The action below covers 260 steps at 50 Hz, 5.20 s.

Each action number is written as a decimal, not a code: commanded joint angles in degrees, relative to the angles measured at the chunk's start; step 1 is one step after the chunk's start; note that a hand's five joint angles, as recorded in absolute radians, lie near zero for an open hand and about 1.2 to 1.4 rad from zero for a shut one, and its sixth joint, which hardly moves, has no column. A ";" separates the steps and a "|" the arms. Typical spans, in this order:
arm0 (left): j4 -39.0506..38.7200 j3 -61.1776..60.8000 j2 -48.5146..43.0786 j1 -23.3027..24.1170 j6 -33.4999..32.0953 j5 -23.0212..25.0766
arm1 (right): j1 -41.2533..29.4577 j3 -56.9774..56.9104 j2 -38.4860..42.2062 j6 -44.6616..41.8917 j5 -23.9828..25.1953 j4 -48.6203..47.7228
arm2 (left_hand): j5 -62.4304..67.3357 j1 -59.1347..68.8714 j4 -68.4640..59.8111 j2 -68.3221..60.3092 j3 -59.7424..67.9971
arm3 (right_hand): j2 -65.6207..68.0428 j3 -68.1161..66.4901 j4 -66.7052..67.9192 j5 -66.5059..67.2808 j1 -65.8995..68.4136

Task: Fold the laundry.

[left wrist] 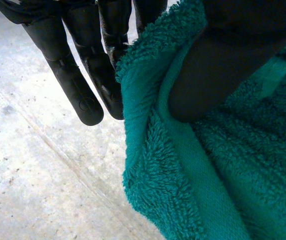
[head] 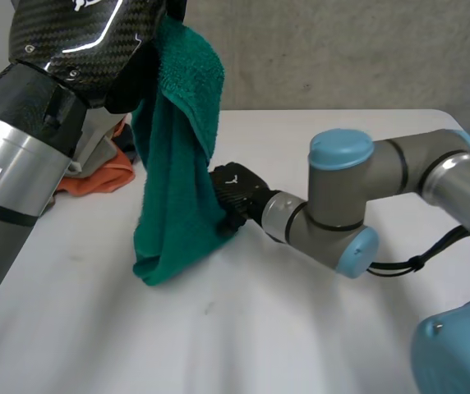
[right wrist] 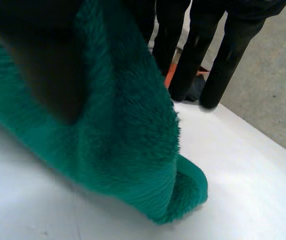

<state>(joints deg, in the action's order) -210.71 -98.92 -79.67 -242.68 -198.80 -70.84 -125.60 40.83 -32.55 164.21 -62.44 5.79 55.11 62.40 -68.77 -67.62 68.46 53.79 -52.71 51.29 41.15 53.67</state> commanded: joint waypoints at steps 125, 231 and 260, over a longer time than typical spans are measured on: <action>-3.92 15.58 -23.67 -4.56 6.32 -5.62 | 17.76 1.72 -11.39 -10.84 -14.63 8.28 | 14.89 17.60 -11.23 -12.38 11.54 | 26.21 -27.29 28.71 28.85 26.33; 13.65 -4.09 -12.61 -5.52 1.05 -17.84 | 13.36 5.07 -4.91 -6.35 -11.47 21.98 | 14.89 17.60 -11.23 -12.38 11.54 | -30.94 29.85 -28.44 -28.29 -30.81; -3.57 34.84 -30.63 -12.82 -0.45 -10.28 | 14.42 -1.04 -27.12 -7.67 -24.13 -13.00 | 14.89 17.60 -11.23 -12.38 11.54 | 26.21 -27.29 28.71 28.85 26.33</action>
<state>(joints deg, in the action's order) -214.18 -72.61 -108.32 -254.94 -200.03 -81.23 -111.32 35.32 -55.72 157.23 -87.14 -2.23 56.08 64.56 -68.77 -68.47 68.41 67.53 -67.90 68.36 56.02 65.25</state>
